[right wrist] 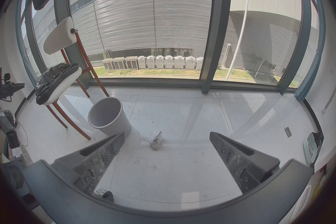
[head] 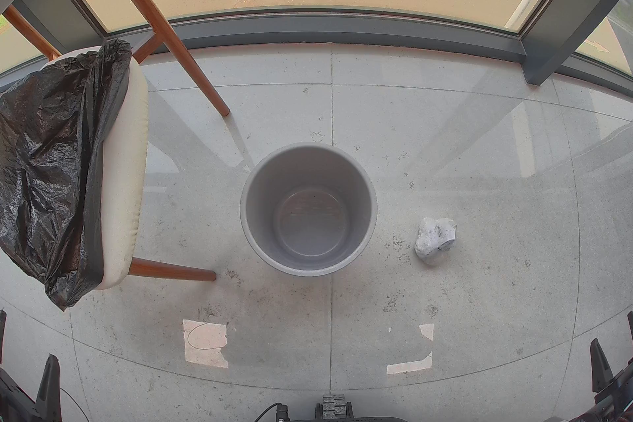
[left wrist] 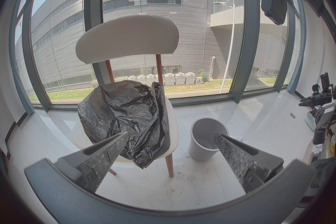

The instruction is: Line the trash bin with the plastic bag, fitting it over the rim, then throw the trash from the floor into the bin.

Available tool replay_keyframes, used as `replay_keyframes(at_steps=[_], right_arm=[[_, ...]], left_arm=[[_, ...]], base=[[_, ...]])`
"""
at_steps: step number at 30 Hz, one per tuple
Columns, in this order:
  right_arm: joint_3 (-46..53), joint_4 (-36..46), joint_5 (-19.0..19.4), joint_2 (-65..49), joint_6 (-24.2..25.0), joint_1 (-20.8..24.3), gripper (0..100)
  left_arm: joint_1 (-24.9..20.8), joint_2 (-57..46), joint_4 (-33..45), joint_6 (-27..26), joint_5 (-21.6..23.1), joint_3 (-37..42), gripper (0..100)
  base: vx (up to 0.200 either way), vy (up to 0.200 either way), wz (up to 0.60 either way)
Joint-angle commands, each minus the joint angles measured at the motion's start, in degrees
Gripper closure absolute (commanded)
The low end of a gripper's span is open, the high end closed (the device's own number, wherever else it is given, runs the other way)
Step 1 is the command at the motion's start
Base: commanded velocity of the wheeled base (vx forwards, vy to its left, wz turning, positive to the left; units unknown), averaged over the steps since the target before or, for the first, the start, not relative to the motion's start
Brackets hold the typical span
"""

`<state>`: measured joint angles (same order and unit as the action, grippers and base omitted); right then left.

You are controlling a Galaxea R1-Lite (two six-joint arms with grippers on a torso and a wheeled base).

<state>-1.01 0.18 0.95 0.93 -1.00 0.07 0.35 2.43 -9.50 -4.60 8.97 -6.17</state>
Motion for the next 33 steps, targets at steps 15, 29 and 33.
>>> replay_keyframes(at_steps=[15, 29, 33], right_arm=[[0.8, 0.0, 0.0, -0.9, 0.2, 0.1, 0], [0.8, 0.0, 0.0, -0.9, 0.1, 0.1, 0], [0.8, -0.1, 0.0, -0.9, 0.1, 0.1, 0]], left_arm=[[-0.1, 41.9, 0.5, 2.2, 4.6, -24.6, 0], [0.3, 65.3, -15.6, 1.6, 3.8, -30.3, 0], [0.3, 70.5, -17.9, 1.6, 3.6, -32.7, 0]], base=[[0.0, 0.0, 0.0], [0.0, 0.0, 0.0], [0.0, 0.0, 0.0]])
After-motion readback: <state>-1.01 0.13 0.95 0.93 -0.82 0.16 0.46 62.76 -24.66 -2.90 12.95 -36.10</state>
